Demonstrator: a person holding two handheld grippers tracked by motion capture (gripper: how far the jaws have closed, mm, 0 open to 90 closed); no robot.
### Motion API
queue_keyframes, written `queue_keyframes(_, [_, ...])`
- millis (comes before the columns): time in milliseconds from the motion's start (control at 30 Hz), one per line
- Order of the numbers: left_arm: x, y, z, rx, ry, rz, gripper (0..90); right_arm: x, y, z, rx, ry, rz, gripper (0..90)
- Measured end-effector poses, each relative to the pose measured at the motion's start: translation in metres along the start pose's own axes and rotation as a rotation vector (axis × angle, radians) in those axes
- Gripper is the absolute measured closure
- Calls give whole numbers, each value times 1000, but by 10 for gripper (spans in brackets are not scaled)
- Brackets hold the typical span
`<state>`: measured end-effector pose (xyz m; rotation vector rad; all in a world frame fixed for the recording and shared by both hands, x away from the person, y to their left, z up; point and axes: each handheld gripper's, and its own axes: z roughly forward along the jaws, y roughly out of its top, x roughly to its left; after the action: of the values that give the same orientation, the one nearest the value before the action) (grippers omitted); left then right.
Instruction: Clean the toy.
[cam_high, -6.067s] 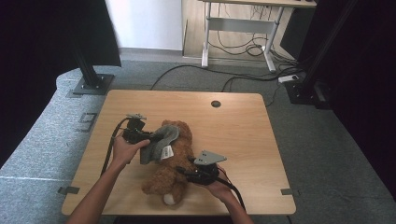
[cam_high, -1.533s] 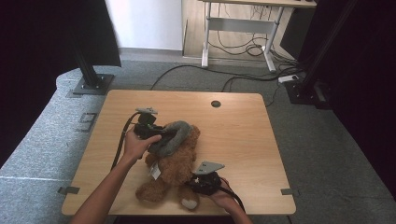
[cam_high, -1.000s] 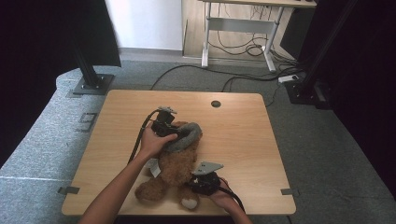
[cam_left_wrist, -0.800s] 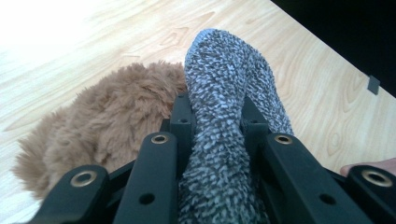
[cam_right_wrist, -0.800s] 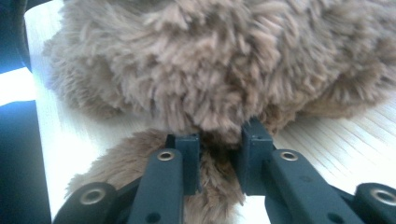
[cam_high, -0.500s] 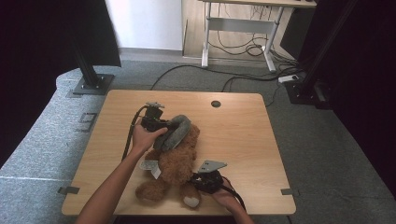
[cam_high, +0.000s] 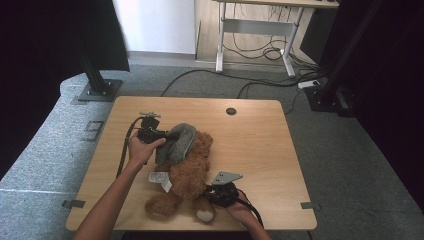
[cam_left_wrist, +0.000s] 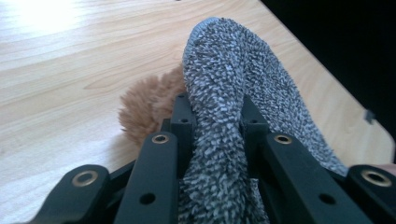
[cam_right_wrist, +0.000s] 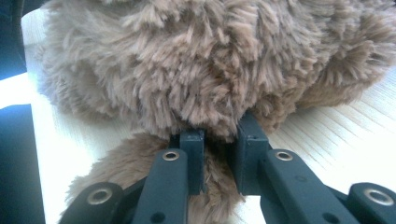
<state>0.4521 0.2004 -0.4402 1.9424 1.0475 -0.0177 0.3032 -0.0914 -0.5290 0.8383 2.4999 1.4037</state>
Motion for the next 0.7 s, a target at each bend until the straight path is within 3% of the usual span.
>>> queue_keyframes(133, [-5, -3, -7, -10, -44, 16, 731, -1, 0, 1, -4, -7, 10, 760])
queue_keyframes(333, [-22, -14, -24, -18, -91, 73, 731, -1, 1, 3, -9, -42, 28, 757])
queue_keyframes(467, [-36, -29, -36, -12, -131, 115, 730, -1, 2, 4, -12, -54, 42, 757])
queue_keyframes(700, [-56, -56, -48, 2, -165, 171, 730, -2, 2, 7, -21, -70, 69, 757])
